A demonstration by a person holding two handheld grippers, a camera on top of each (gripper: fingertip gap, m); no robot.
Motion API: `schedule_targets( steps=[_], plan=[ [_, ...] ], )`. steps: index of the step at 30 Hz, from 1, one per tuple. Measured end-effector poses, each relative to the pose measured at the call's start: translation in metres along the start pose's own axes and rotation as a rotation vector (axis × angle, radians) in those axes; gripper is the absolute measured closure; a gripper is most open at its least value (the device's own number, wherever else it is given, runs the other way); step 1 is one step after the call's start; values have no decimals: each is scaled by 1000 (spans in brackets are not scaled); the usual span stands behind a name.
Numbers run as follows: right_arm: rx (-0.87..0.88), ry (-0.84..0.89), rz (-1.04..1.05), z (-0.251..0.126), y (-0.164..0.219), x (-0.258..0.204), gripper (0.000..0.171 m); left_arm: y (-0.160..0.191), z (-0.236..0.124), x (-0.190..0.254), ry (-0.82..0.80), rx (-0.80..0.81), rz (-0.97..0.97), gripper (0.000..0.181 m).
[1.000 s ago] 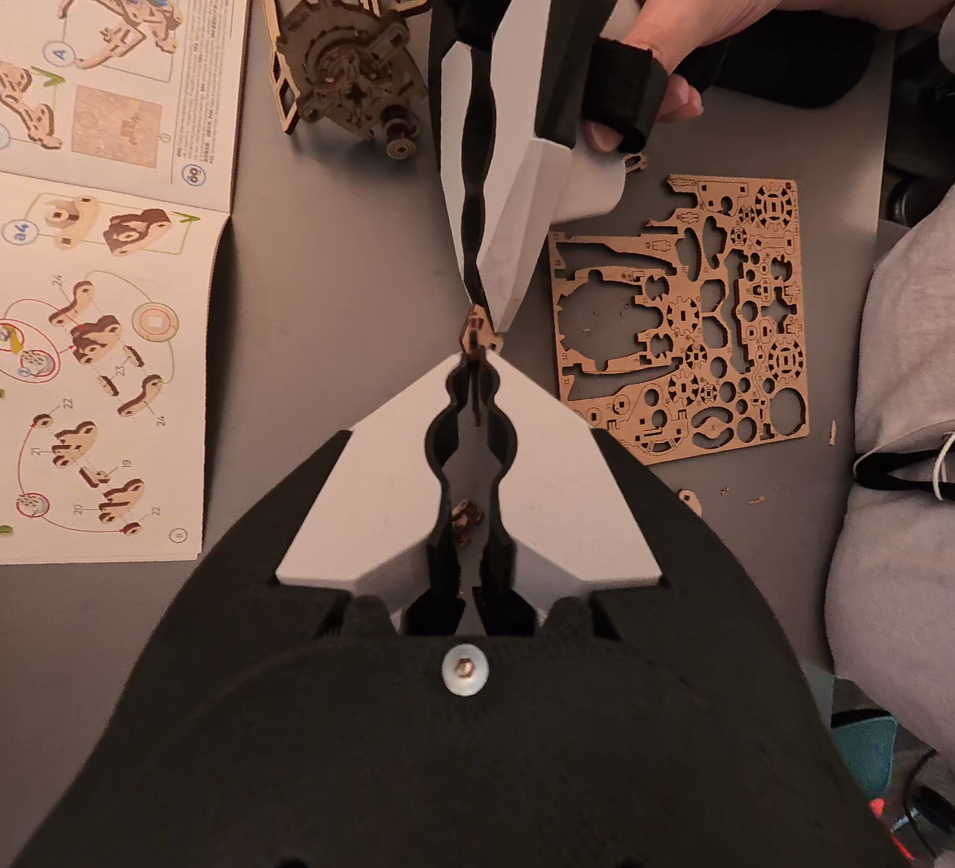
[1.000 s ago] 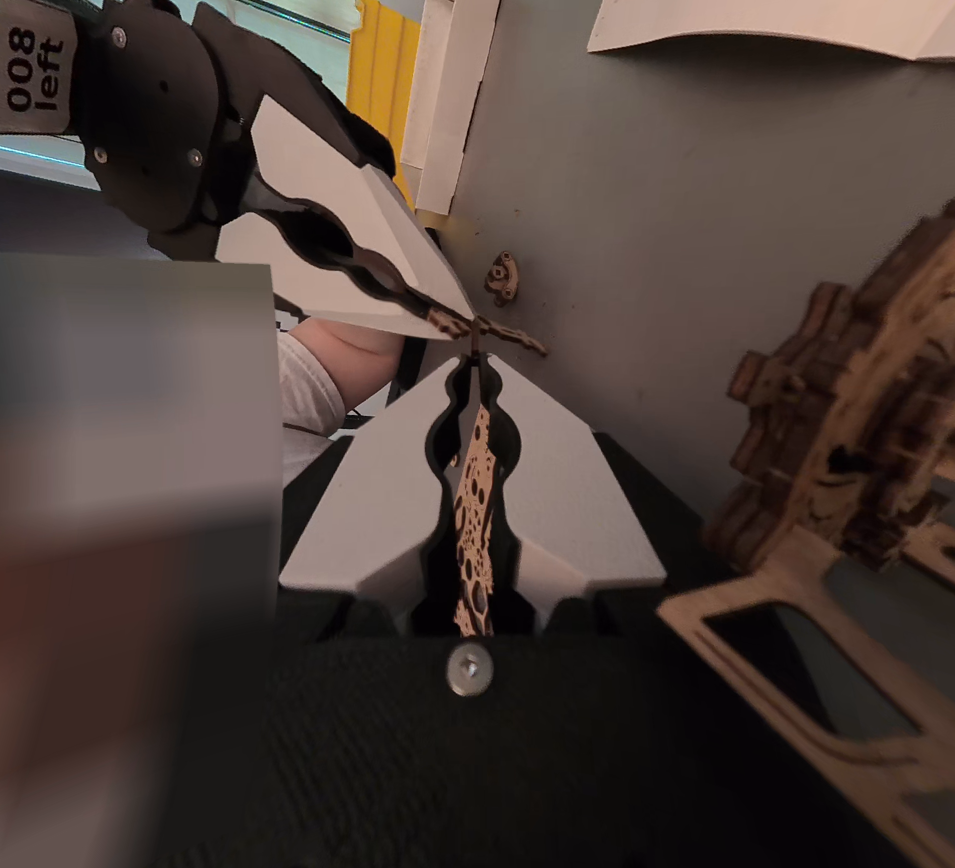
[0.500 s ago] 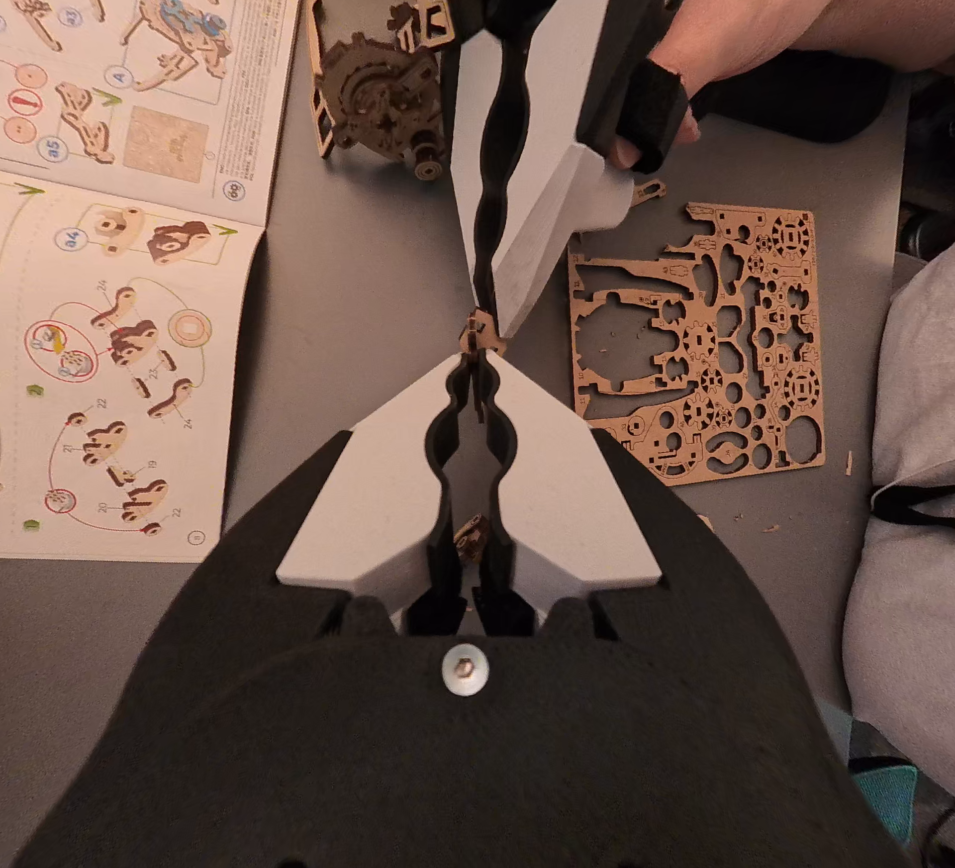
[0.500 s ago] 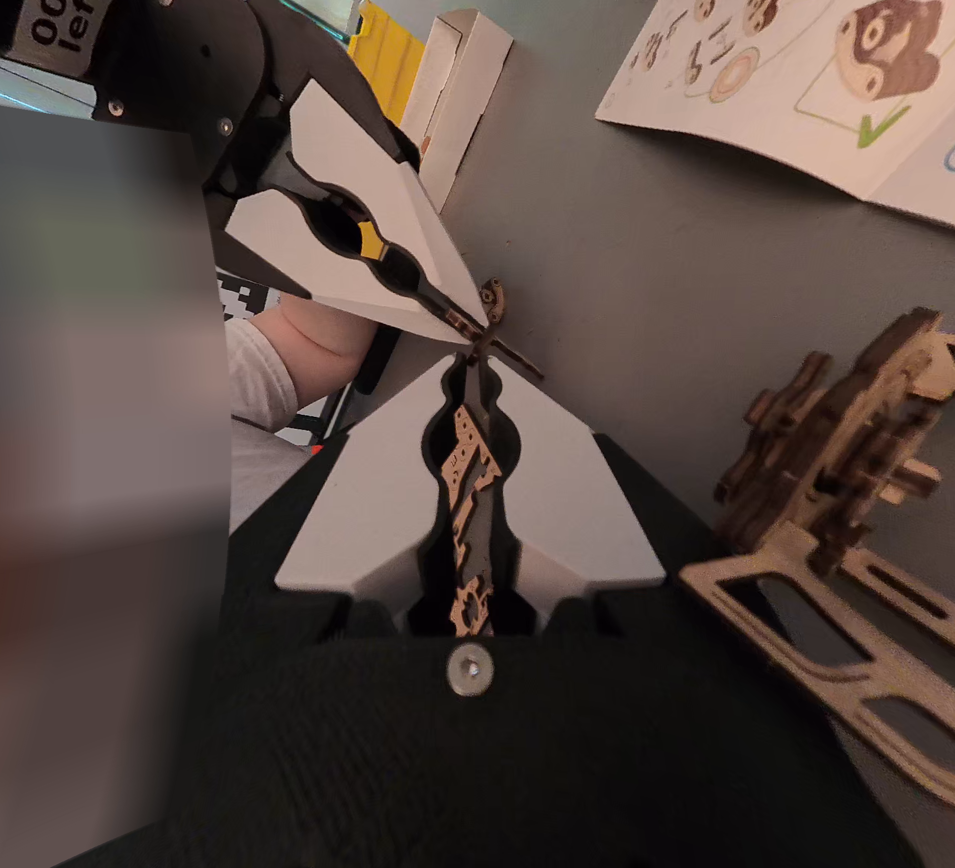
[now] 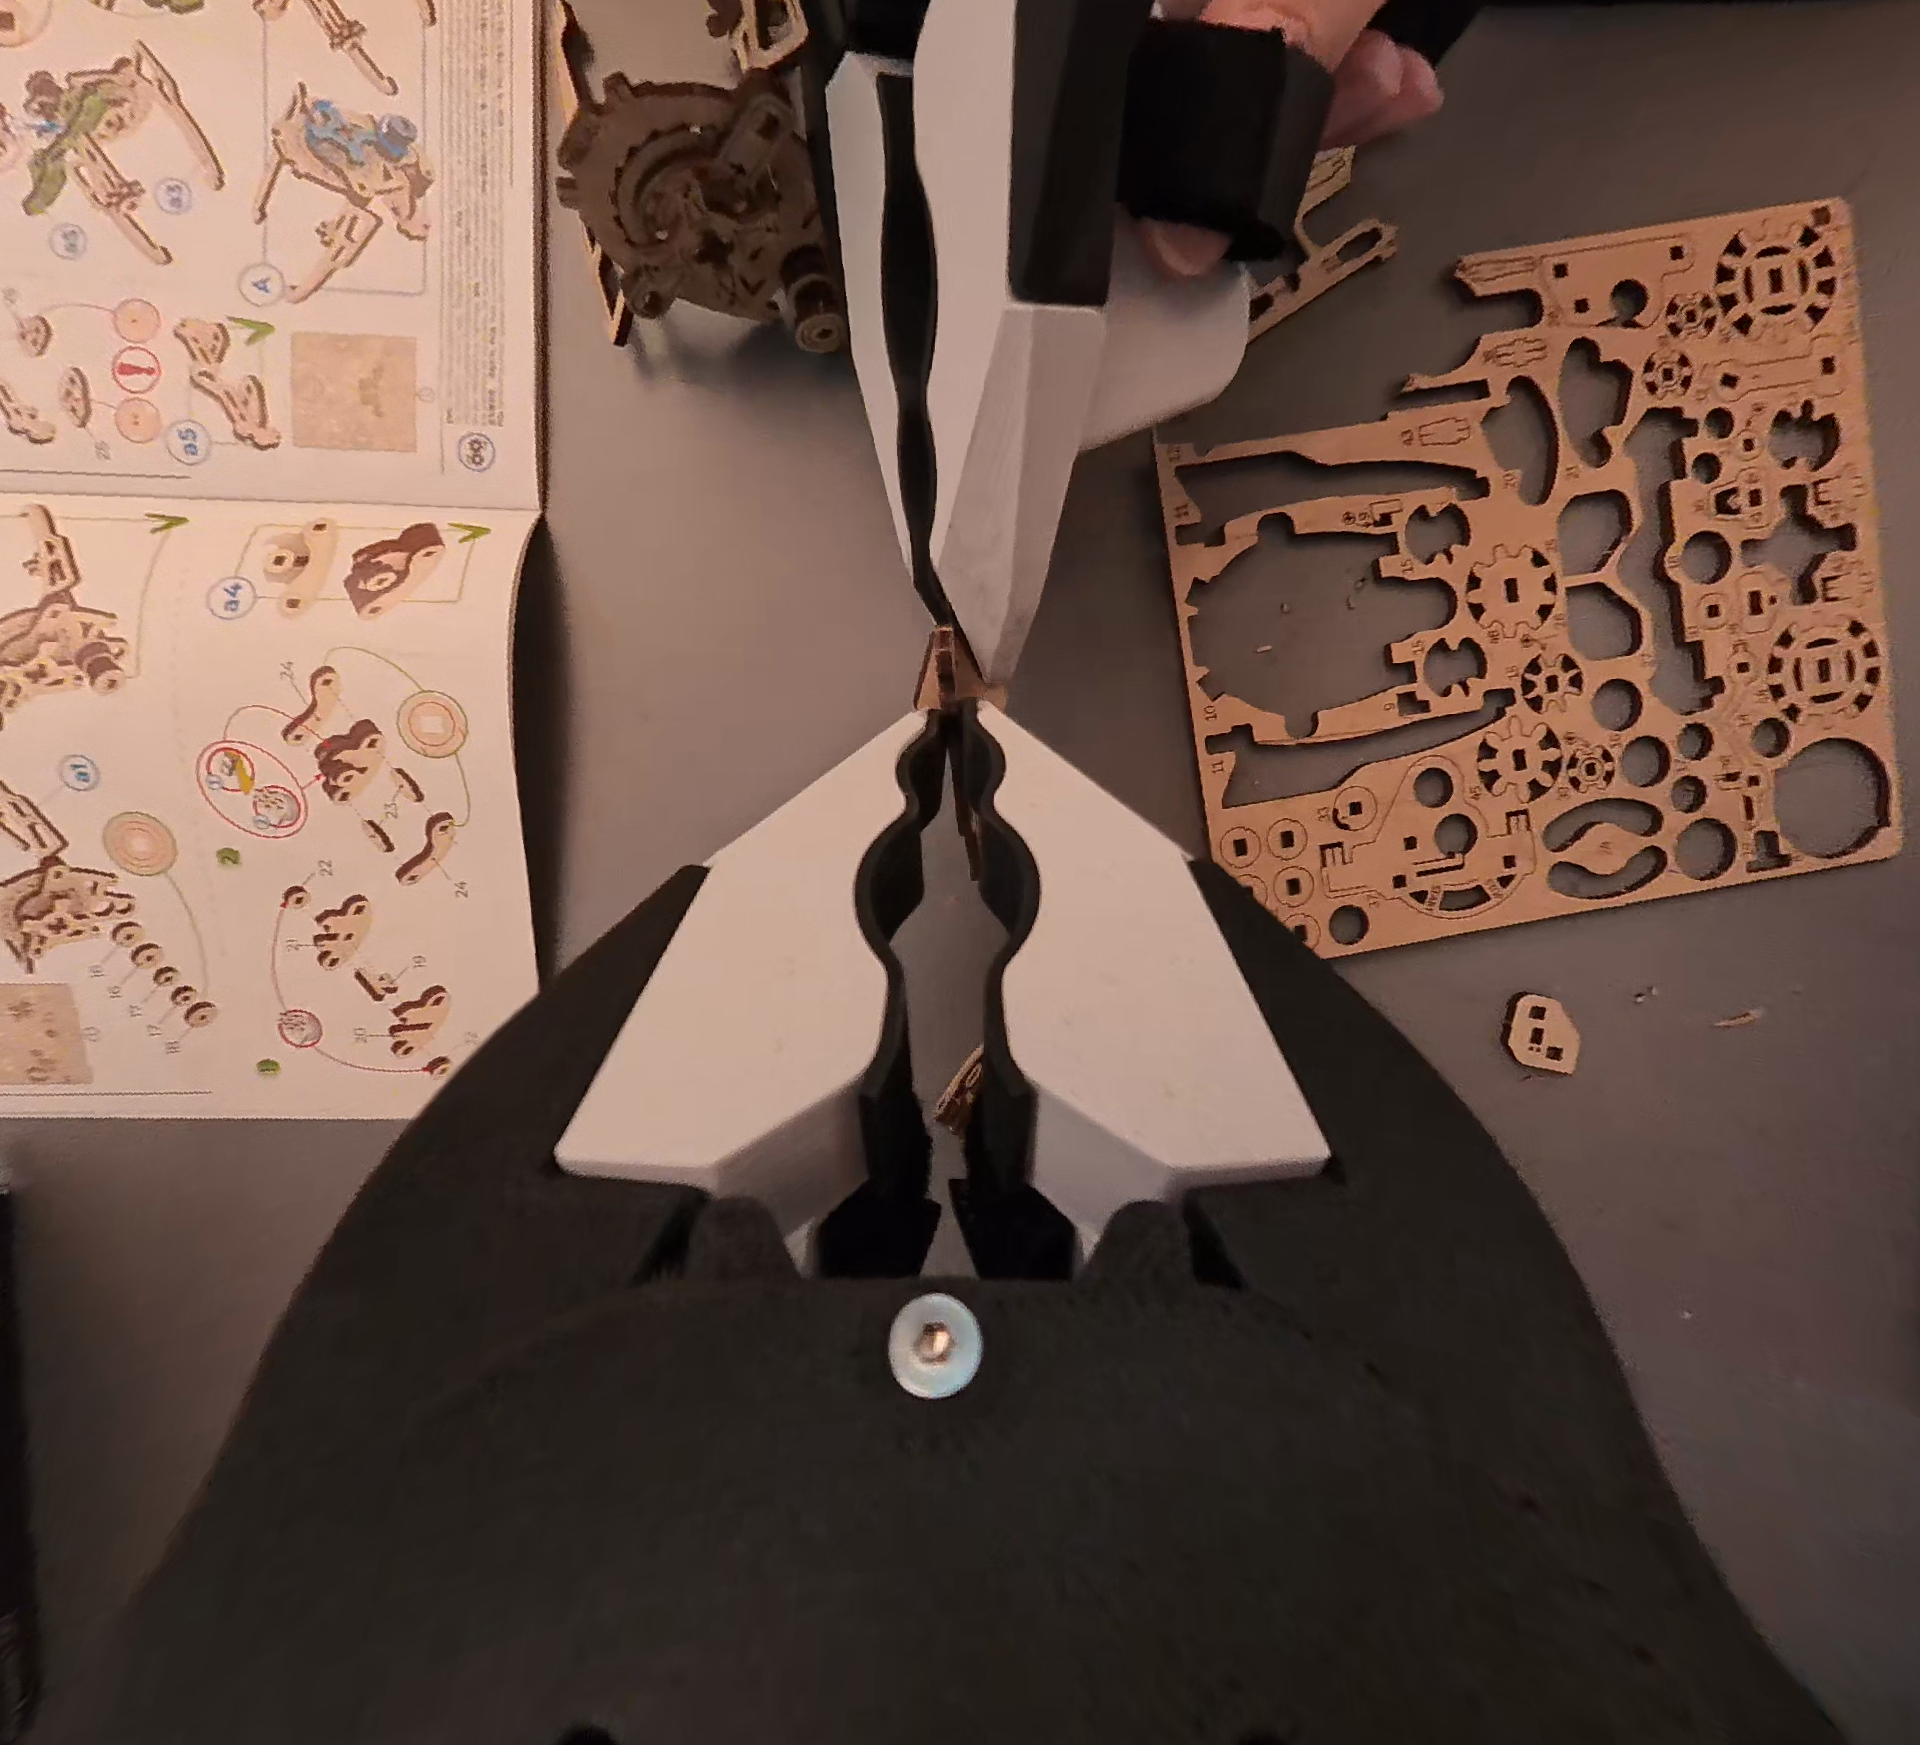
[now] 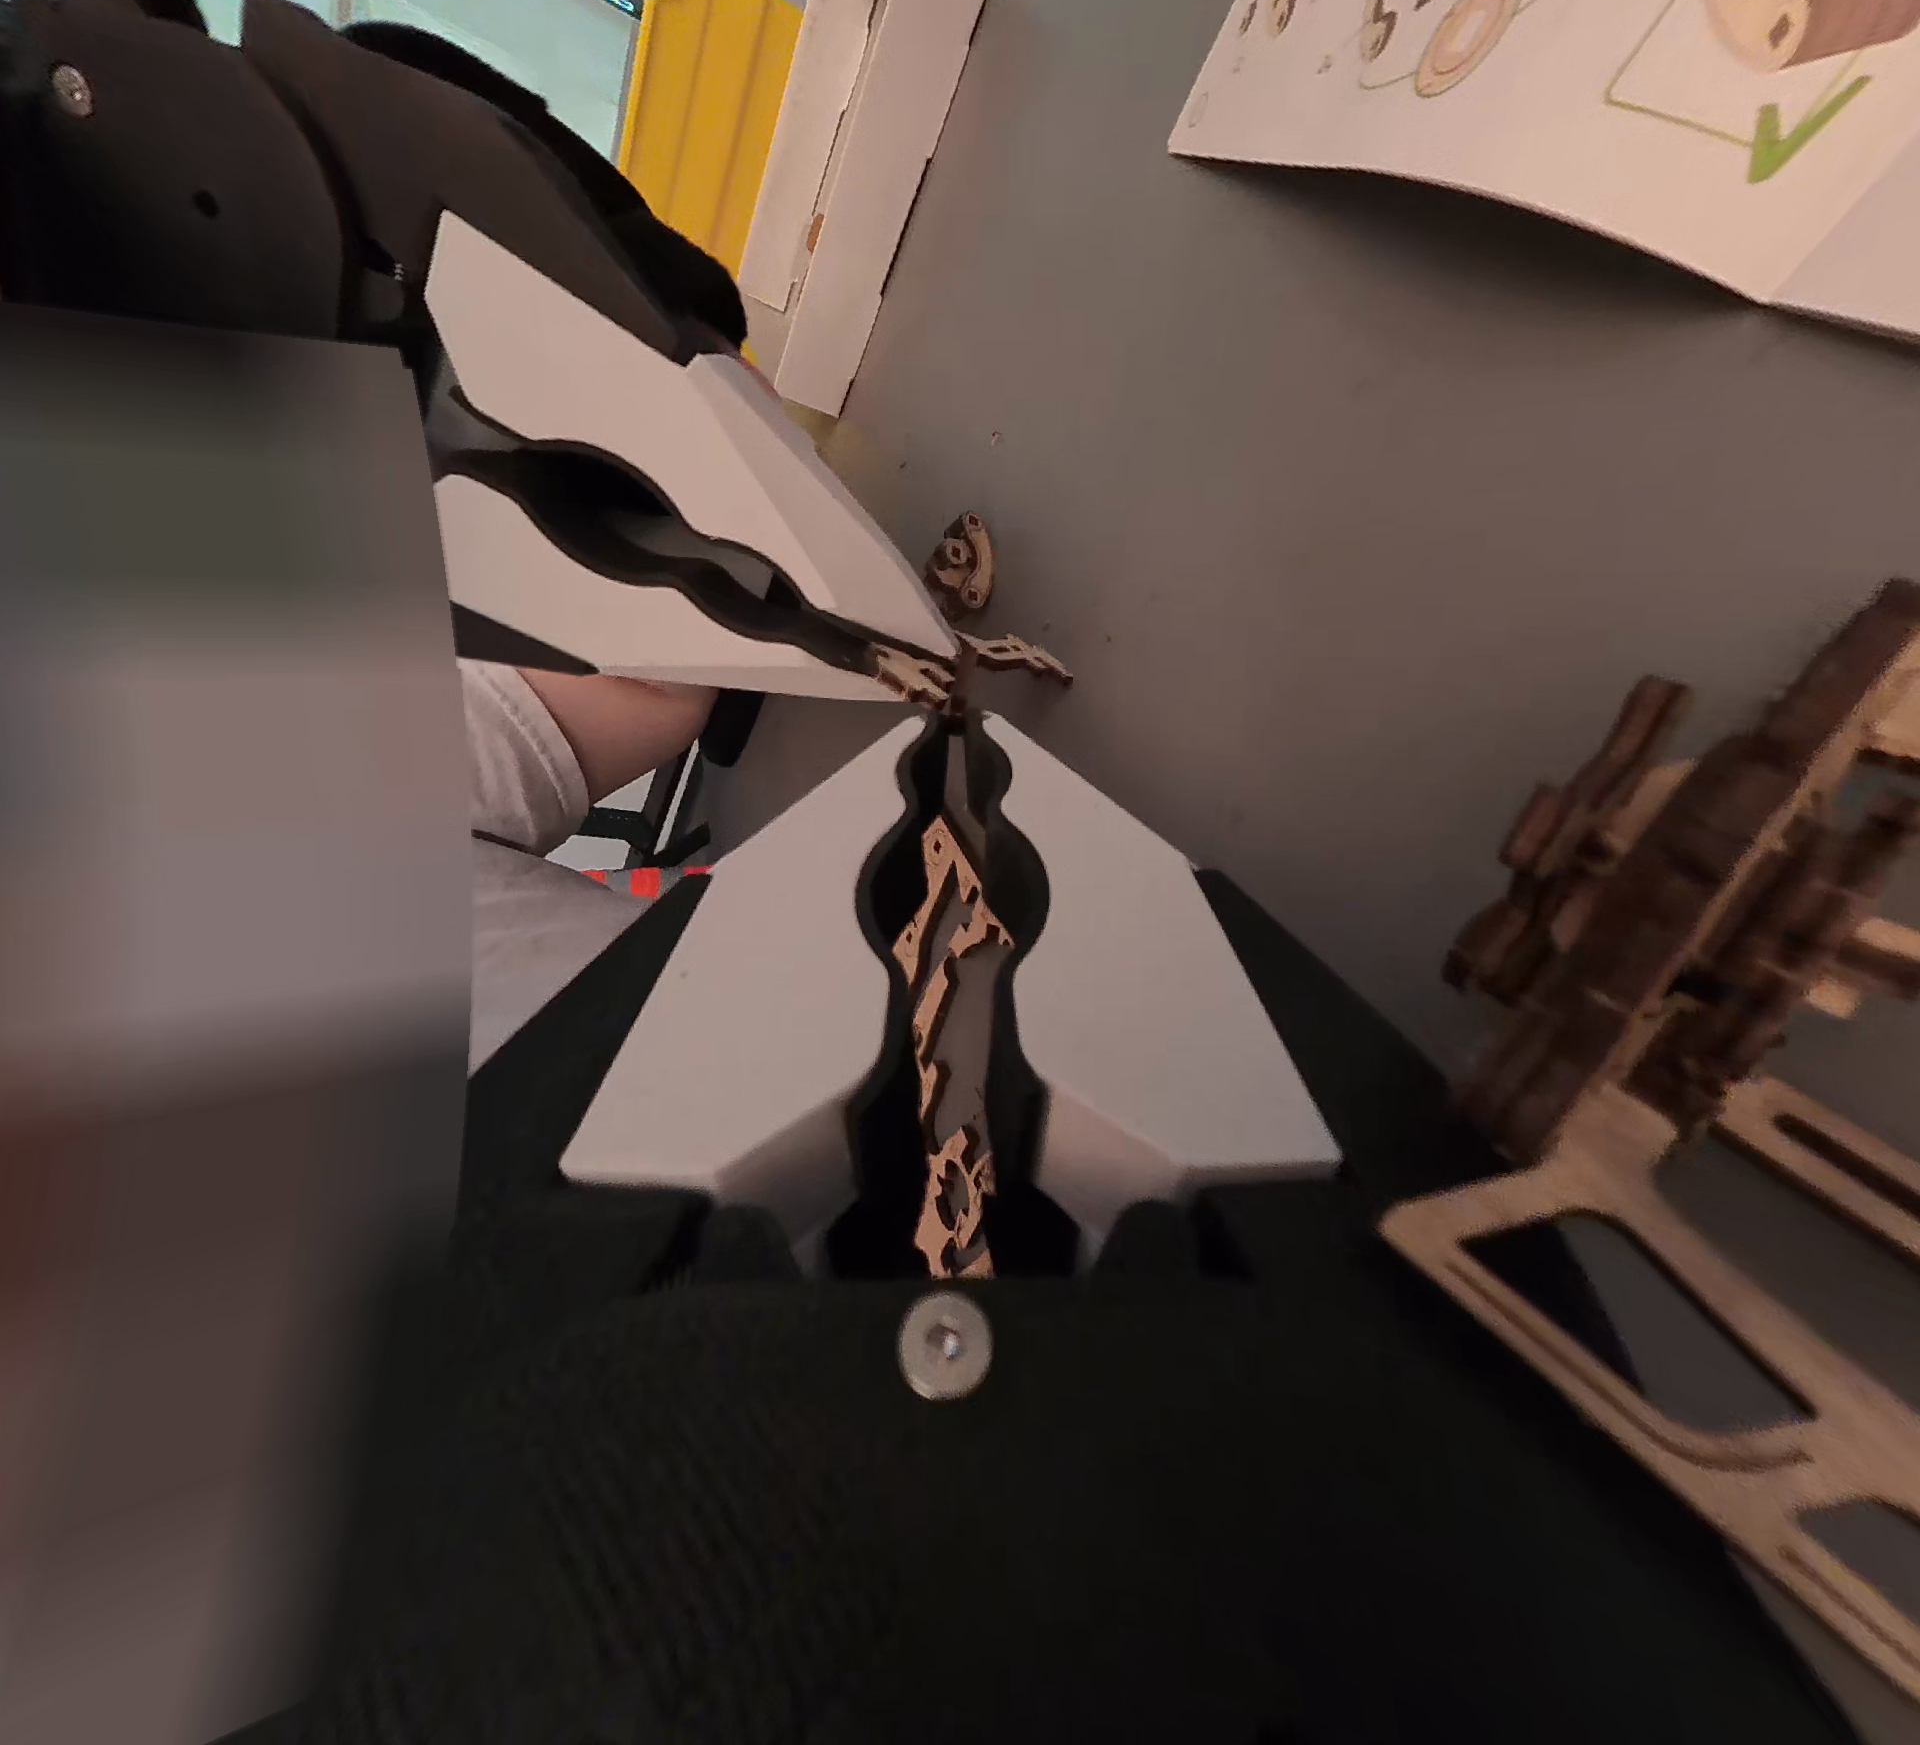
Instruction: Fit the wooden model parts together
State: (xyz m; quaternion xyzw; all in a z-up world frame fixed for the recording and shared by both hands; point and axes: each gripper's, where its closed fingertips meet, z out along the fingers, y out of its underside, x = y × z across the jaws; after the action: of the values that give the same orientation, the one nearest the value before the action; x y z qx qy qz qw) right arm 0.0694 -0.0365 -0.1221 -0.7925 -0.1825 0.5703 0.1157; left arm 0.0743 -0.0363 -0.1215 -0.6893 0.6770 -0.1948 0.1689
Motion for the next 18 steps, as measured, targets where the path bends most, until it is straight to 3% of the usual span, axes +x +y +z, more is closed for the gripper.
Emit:
schedule_targets(
  steps=[10,18],
  plan=[
    [-20,67,-80,1,2,1,170,1,0,0,-83,-49,89,181],
    [37,-13,2,-4,-6,-1,169,-4,-1,-8,-78,7,21,181]
  ],
)
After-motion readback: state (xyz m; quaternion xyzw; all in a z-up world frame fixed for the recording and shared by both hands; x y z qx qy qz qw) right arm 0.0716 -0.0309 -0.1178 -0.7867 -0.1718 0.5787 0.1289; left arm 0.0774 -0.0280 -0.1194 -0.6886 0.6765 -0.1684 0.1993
